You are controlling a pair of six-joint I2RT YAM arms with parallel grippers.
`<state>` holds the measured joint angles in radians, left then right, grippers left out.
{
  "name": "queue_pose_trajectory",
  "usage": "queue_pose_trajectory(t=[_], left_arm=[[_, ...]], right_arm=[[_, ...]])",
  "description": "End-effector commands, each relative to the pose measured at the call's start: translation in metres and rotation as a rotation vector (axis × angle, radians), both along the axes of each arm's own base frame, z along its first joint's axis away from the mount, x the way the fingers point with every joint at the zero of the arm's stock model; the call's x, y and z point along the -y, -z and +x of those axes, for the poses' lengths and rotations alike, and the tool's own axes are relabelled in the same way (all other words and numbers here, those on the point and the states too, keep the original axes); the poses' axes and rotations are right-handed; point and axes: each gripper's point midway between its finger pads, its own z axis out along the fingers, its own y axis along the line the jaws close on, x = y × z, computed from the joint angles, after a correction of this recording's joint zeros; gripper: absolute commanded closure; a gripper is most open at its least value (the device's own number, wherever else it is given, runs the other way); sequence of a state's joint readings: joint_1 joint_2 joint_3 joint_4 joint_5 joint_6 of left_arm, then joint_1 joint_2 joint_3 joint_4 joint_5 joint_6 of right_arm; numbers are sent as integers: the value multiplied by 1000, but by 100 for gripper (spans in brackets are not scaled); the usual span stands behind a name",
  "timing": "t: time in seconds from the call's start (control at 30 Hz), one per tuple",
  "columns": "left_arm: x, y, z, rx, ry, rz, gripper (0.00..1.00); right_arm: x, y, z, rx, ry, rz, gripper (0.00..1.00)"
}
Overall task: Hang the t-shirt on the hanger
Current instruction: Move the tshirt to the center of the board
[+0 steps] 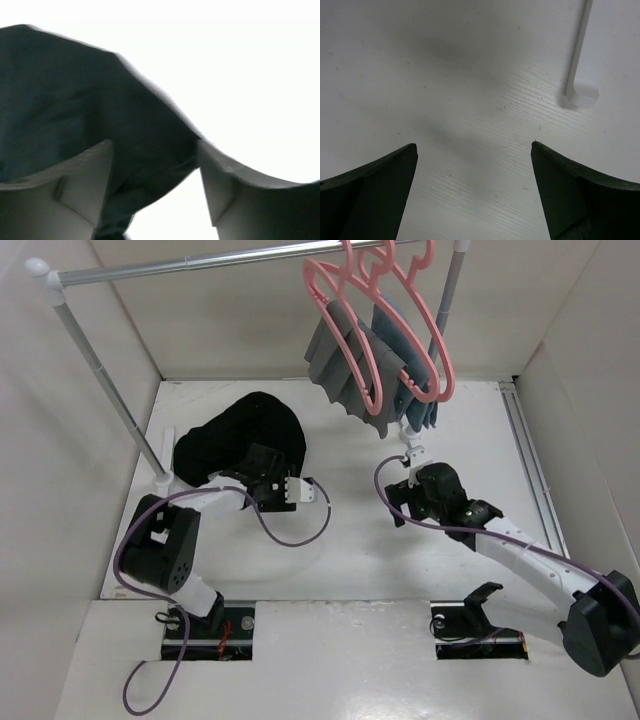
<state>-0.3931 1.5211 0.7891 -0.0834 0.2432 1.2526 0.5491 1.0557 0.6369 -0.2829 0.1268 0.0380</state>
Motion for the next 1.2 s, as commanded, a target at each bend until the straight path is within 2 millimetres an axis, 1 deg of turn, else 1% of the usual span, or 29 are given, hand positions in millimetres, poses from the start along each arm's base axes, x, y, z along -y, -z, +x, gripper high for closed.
queue_pose_trajectory(t=[0.0,0.03,0.07,0.1,0.13,0.17,0.2,0.27,0.3,0.33,0.37,0.43,0.47,0.53,0.57,0.6,0.67,0.7,0.8,0.83,0.87,0.9,0.93,0.97,1.0,1.03,1.07,1.1,1.17], left_arm=[[-5,13,5,-49,14,70,44],[-3,15,4,-65,20,66,51],[-1,16,3,-81,26,63,72],[0,20,-5,-113,37,57,88],[2,20,-5,-127,43,51,98],[3,18,-2,-118,43,48,100],[4,16,-6,-134,34,33,100],[8,-1,-3,-105,24,-4,100],[13,-14,-1,-91,21,-37,100],[19,-31,-2,-93,32,-73,100],[24,-59,-3,-54,33,-118,100],[31,-100,-6,-20,43,-187,100],[38,-147,-14,21,57,-266,100],[44,-197,-26,71,80,-350,100],[48,-222,-37,83,100,-401,100],[48,-276,-49,171,96,-496,100],[47,-325,-69,227,93,-602,100],[44,-370,-85,316,109,-677,100],[37,-431,-108,366,55,-848,100],[33,-463,-118,416,55,-904,100],[32,-478,-125,409,43,-963,100],[28,-496,-131,437,36,-1000,100],[19,-530,-142,522,36,-1057,100],[16,-544,-142,547,20,-1089,100],[10,-558,-146,584,7,-1118,100],[3,-568,-142,626,-31,-1129,100],[-2,-585,-143,673,-39,-1148,100],[-8,-594,-146,707,-52,-1162,100],[-18,-612,-140,787,-93,-1173,100]], right_arm=[[-18,-28,15,74,-18,26,0],[-20,-28,14,70,-21,14,0],[-20,-25,14,54,-22,3,0],[-24,-31,15,69,-27,5,0],[-21,-26,14,56,-26,-19,0],[-27,-28,14,58,-40,-17,0],[-28,-31,14,63,-41,-24,0],[-31,-31,15,68,-49,-38,0],[-35,-28,12,60,-65,-43,0],[-35,-33,15,77,-65,-49,0],[-44,-31,13,71,-97,-62,0],[-49,-30,12,73,-116,-78,0],[-51,-30,11,73,-125,-78,0],[-61,-29,6,78,-161,-83,0],[-65,-31,6,87,-170,-75,0],[-67,-32,6,93,-176,-64,0],[-82,-42,0,123,-226,-12,0],[-86,-43,-3,123,-250,12,0],[-104,-62,-8,174,-312,68,0],[-108,-71,-6,197,-327,78,0],[-118,-87,-7,231,-358,92,0],[-122,-93,-5,242,-371,95,0],[-130,-103,-8,261,-398,108,0],[-136,-109,-7,268,-408,115,0],[-144,-129,-3,307,-426,140,0],[-150,-136,-1,321,-441,147,0],[-159,-143,-4,328,-473,171,0],[-168,-158,0,362,-482,204,0],[-184,-170,-3,389,-537,243,0]])
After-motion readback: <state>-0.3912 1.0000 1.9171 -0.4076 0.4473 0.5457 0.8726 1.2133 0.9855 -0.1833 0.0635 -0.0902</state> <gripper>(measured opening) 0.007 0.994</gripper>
